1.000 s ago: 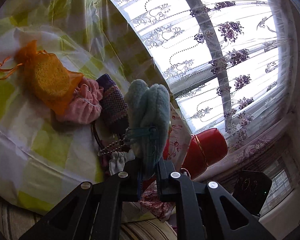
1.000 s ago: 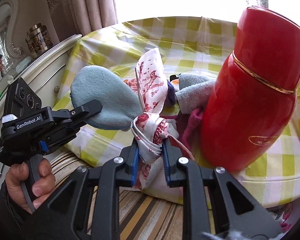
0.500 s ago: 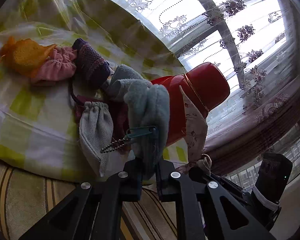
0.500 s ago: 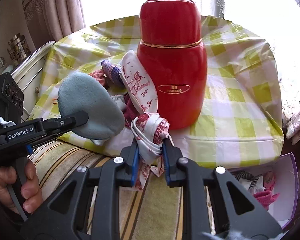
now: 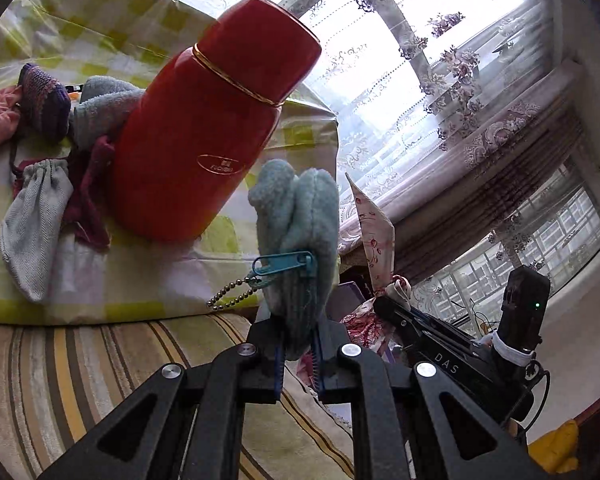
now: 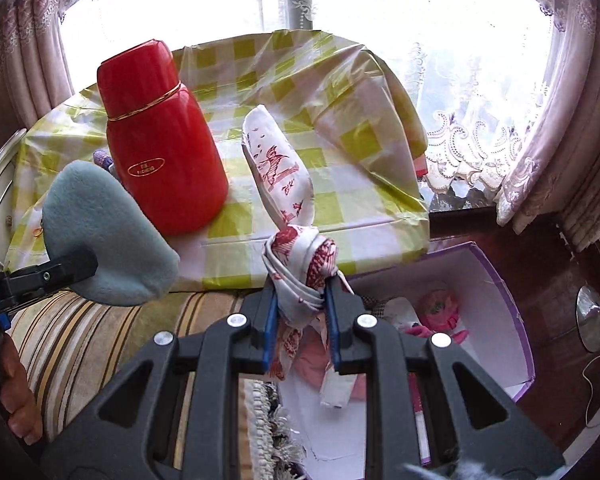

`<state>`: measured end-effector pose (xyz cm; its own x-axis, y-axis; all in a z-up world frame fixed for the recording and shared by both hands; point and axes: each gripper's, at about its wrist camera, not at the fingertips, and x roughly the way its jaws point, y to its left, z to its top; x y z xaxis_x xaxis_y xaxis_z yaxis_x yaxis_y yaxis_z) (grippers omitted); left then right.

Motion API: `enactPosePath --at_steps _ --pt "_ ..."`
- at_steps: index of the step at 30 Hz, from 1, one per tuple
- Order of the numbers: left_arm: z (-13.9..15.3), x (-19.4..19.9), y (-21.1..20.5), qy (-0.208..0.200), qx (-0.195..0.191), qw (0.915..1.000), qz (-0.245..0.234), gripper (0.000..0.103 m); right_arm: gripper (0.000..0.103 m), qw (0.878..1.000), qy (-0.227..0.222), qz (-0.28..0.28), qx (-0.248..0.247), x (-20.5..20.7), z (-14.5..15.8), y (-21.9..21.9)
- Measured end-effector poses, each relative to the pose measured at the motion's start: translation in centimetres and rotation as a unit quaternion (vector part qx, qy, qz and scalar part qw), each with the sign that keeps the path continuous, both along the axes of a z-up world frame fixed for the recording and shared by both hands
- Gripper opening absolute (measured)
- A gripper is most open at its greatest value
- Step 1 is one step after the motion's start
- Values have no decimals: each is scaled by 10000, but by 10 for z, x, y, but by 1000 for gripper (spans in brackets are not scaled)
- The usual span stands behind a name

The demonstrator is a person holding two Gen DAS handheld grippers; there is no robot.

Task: Organize soft objects
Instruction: 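Carry the blue mitten and floral cloth into the box and open both tools, then move both open tools back over the remaining pile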

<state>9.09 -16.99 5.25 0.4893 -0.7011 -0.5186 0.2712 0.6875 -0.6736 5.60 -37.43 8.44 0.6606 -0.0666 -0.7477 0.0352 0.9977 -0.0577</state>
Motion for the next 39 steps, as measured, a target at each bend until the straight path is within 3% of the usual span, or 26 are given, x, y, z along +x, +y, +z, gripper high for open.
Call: enactPosePath --at_steps 8,14,15,17,20,26,33,39 --pt "1 -6 -57 183 -39 9966 -808 11 24 9976 158 -663 -135 -26 -1 -61" --pt "-6 -14 -100 453 22 9871 -1534 16 28 9938 420 -1016 -143 -43 -11 -90" --pt "-8 -16 -108 521 61 9847 -1664 18 30 9933 476 -1042 -151 -44 -13 -93" --pt "-13 -19 -122 656 287 9799 -1863 48 46 9917 611 -1113 -216 -46 -18 -97" --pt "-16 -24 -128 672 468 9784 -1901 55 54 9908 622 -1190 -149 -51 -21 -100" --pt "-11 -25 -110 538 704 9845 -1511 55 55 9933 657 -946 -49 -47 -26 -86" --pt "-5 -19 -67 239 1387 9887 -519 55 56 9951 802 -574 -36 -38 -34 -53" --pt "-5 -15 -11 -17 1998 9795 260 55 56 9962 858 -150 -66 -31 -37 -13"
